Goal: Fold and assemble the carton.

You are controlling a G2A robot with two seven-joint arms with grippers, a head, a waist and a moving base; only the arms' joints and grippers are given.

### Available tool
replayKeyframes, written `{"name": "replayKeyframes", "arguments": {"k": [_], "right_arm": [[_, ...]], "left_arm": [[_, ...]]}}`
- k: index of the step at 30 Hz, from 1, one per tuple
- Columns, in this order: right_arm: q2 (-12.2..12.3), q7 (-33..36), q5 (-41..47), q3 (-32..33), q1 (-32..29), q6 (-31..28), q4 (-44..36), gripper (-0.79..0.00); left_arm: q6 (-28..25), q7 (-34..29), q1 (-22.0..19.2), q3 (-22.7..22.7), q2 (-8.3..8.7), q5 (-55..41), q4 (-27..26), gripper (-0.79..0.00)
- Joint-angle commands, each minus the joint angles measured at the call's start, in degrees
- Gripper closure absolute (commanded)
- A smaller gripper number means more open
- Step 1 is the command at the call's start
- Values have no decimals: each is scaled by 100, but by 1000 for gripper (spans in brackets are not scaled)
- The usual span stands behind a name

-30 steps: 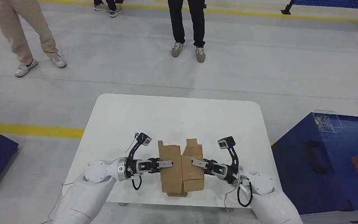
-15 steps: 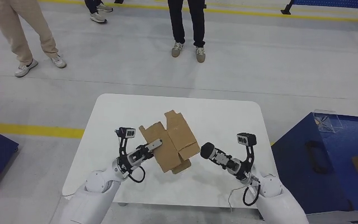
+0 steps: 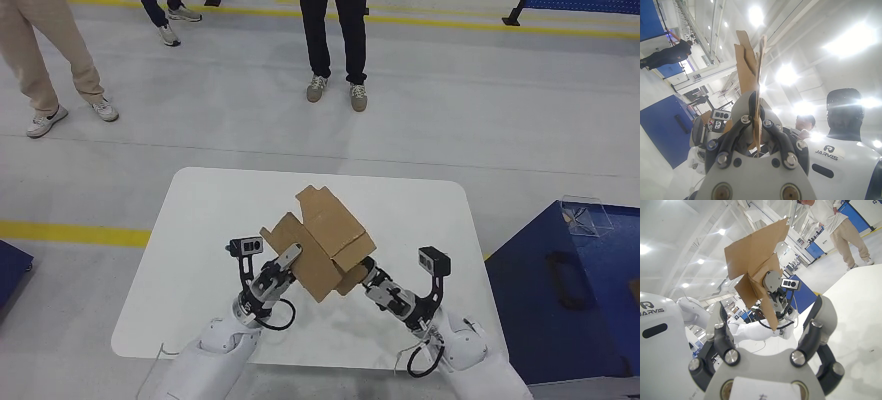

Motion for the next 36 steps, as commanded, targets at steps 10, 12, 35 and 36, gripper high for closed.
{"name": "replayKeyframes", "arguments": {"k": [10,12,35,36], "right_arm": [[-22,-17,-14,-164,96,13,108,0],[-29,-22,-14,-208,98,25,112,0],[237,510,-2550,750,-425,1212,-1038,0],[258,634,-2708,789,-440,1205,-1094,0]], "left_arm": [[0,-355,-87,16,-178,-322,307,0],[0,-355,-91,-13,-195,-324,335,0],[0,473,-48,-1465,-241,609,1361,-785],[0,431,-46,-1474,-242,759,1283,-785]]}}
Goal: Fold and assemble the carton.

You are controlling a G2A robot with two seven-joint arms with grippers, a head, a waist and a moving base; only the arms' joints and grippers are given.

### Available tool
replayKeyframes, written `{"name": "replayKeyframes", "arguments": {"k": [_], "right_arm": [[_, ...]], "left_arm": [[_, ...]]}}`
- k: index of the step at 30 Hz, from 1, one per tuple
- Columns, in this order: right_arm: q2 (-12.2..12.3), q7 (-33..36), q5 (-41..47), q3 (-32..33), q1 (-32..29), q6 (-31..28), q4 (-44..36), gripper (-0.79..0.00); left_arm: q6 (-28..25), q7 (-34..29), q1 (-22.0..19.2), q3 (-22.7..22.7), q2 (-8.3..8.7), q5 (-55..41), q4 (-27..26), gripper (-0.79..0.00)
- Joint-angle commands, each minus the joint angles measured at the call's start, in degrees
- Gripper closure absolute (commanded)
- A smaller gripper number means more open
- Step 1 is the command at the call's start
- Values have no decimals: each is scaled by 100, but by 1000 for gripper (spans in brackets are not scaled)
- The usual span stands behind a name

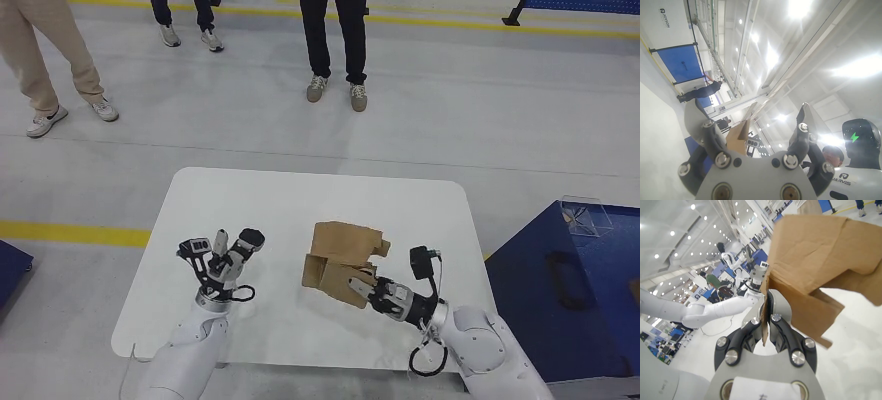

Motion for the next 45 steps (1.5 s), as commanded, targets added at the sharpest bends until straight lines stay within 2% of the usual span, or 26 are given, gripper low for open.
{"name": "replayKeyframes", "arguments": {"k": [1,8,14,16,19,27,34,41,45], "right_arm": [[35,238,-283,49,-37,-41,-112,0],[107,588,-769,-26,-271,-77,-545,0],[181,809,-815,28,-407,-221,-784,0],[205,841,-830,57,-449,-246,-828,0],[234,845,-820,89,-498,-284,-862,0],[295,767,-821,122,-562,-306,-894,0],[324,658,-821,65,-508,-220,-868,0],[336,473,-833,-35,-422,-116,-867,0],[348,417,-826,-65,-371,-88,-863,0]], "left_arm": [[0,-75,22,-38,-2,304,-187,-785],[0,-244,273,-236,-11,1101,-1058,-785],[318,-961,128,-193,92,2265,-1211,-785],[363,-883,83,-231,109,2567,-1221,-785],[698,-1005,-1,-145,130,2763,-1287,-785],[1394,-1587,-184,-15,207,2672,-1339,-785],[1774,-2078,-306,-21,290,2577,-1292,-785],[2337,-2895,-287,11,388,2280,-1146,-785],[2400,-2962,-312,69,419,2474,-1042,-785]]}}
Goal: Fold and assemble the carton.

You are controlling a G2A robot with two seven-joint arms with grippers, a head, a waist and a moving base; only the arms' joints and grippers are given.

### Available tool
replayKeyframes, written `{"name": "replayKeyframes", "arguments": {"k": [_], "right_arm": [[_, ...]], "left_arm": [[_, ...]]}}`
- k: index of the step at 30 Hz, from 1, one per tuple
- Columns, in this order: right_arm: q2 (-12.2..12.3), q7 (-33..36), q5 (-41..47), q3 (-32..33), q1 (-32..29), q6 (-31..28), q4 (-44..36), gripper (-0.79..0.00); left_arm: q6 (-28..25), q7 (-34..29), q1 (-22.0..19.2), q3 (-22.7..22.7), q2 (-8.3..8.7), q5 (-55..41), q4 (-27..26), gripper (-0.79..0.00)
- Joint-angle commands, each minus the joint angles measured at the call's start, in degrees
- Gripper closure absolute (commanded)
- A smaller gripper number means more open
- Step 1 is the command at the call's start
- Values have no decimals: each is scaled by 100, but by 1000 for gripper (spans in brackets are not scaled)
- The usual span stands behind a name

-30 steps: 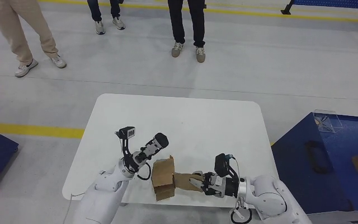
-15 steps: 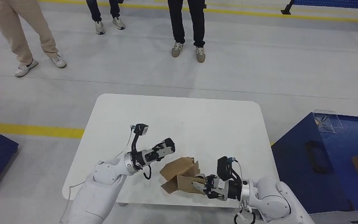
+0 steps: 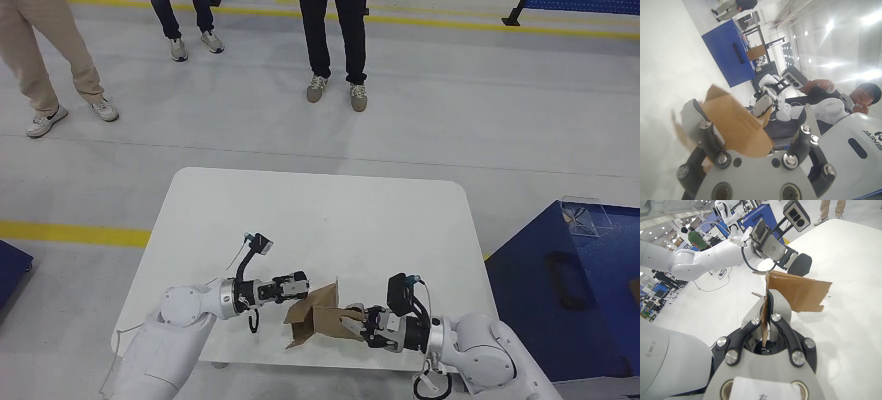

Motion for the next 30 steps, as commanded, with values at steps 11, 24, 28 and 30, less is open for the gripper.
{"name": "replayKeyframes", "arguments": {"k": [11,24,28,30], "right_arm": [[13,-67,55,-39,47,29,21,0],[11,-509,372,1,137,606,139,0],[22,-433,572,23,206,711,203,0],[29,-371,668,28,235,762,223,0]], "left_arm": [[-630,752,58,-113,10,-253,-38,-785],[-812,1456,363,-491,138,929,-569,-785],[-601,1863,687,-772,240,2165,-1240,-785],[-422,1835,848,-803,283,2687,-1583,-785]]}}
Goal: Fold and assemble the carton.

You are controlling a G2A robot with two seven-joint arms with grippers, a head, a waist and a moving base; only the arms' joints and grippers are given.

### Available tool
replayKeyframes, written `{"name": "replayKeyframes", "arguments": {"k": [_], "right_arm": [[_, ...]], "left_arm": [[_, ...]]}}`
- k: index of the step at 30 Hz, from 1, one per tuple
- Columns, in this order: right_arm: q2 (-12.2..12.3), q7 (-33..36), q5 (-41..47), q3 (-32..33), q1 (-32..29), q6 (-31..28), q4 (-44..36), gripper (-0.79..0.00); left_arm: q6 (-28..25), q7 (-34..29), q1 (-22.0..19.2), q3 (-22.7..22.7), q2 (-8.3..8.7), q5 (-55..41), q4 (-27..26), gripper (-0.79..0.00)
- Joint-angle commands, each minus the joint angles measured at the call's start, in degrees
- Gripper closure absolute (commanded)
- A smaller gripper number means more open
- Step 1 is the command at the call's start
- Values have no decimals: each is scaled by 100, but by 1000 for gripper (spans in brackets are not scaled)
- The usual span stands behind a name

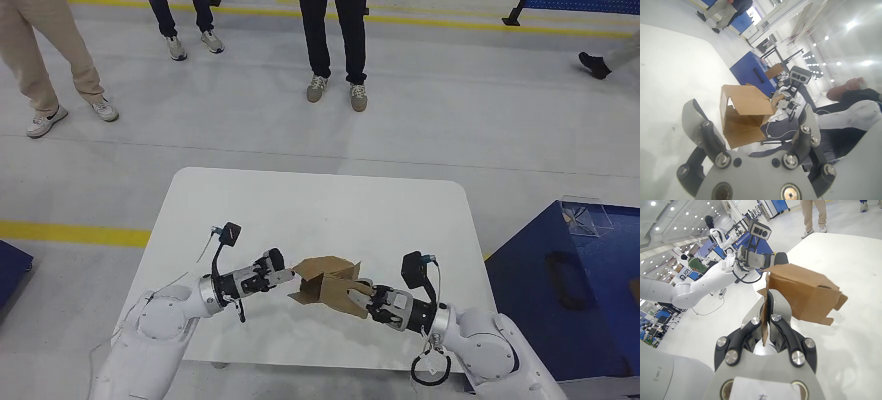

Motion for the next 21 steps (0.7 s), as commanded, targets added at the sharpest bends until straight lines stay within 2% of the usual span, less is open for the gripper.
{"name": "replayKeyframes", "arguments": {"k": [1,6,11,16,17,18,19,20,21], "right_arm": [[7,76,98,-1,25,55,18,0],[22,251,292,-17,103,150,21,0],[34,459,399,-128,129,116,-52,0],[44,580,438,-227,137,74,-116,0],[46,577,439,-240,137,72,-131,0],[47,573,435,-252,135,76,-144,0],[48,581,445,-269,132,78,-155,0],[50,583,456,-279,133,81,-164,0],[52,582,453,-283,137,83,-171,0]], "left_arm": [[228,-61,149,-3,37,568,-305,-785],[688,-135,240,139,80,1241,-574,-785],[1044,1,97,310,69,1242,-368,-785],[1362,212,-61,481,64,1667,-212,-785],[1426,274,-77,508,63,1748,-191,-751],[1463,315,-87,539,60,1768,-176,-659],[1470,352,-99,559,59,1769,-161,-520],[1516,391,-113,565,61,1801,-122,-311],[1559,409,-130,586,62,1853,-104,-169]]}}
